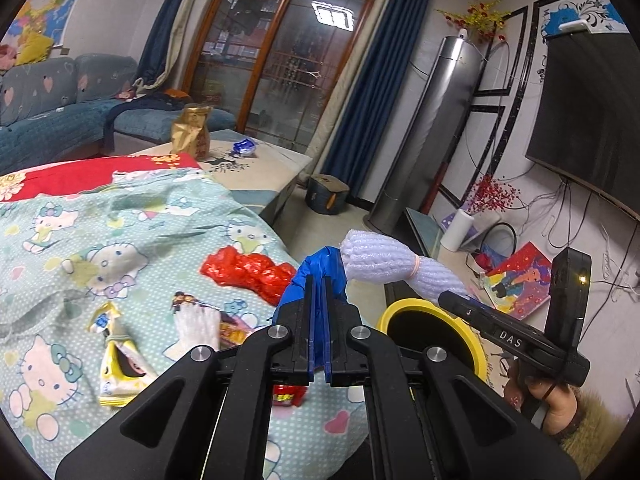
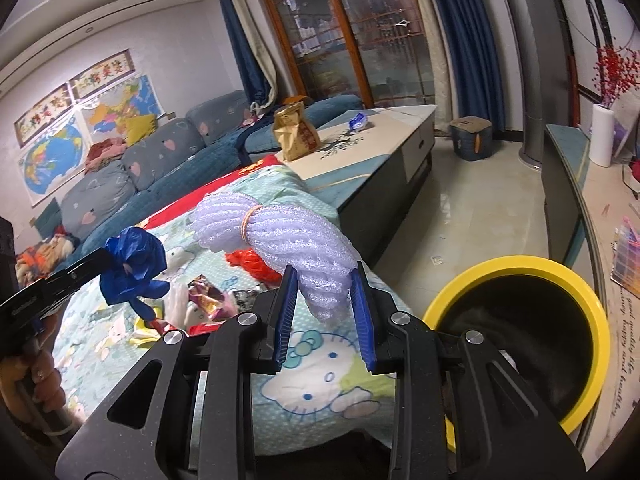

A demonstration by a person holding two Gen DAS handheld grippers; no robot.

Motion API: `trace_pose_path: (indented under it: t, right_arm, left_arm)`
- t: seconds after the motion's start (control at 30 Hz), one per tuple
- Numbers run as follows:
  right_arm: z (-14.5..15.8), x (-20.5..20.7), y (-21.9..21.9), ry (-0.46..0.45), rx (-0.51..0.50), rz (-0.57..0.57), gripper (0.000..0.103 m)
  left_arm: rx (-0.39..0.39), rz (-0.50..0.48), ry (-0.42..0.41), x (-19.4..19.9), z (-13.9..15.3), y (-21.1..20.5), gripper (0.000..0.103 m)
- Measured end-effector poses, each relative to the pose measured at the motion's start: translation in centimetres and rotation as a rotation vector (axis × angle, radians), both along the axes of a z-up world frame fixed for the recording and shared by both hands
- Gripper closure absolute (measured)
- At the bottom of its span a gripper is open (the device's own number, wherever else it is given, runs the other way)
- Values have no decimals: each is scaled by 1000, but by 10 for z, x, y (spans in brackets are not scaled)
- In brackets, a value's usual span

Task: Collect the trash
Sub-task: 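Carry the blue bag and foam net to the yellow bin and release them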

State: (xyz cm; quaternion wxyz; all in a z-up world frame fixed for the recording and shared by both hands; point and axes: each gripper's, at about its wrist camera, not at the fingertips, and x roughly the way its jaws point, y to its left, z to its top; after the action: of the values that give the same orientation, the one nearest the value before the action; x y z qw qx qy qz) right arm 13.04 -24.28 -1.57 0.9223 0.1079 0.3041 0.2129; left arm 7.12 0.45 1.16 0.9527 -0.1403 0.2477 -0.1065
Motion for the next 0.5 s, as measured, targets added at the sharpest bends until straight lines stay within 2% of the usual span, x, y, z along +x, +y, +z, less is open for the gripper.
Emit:
trace_pose_path:
  t: [0.5]
  right_arm:
    - [0,0,-47,10,-22,-125,82]
  left_arm:
    - [20,-102,-11,14,0,-44,100]
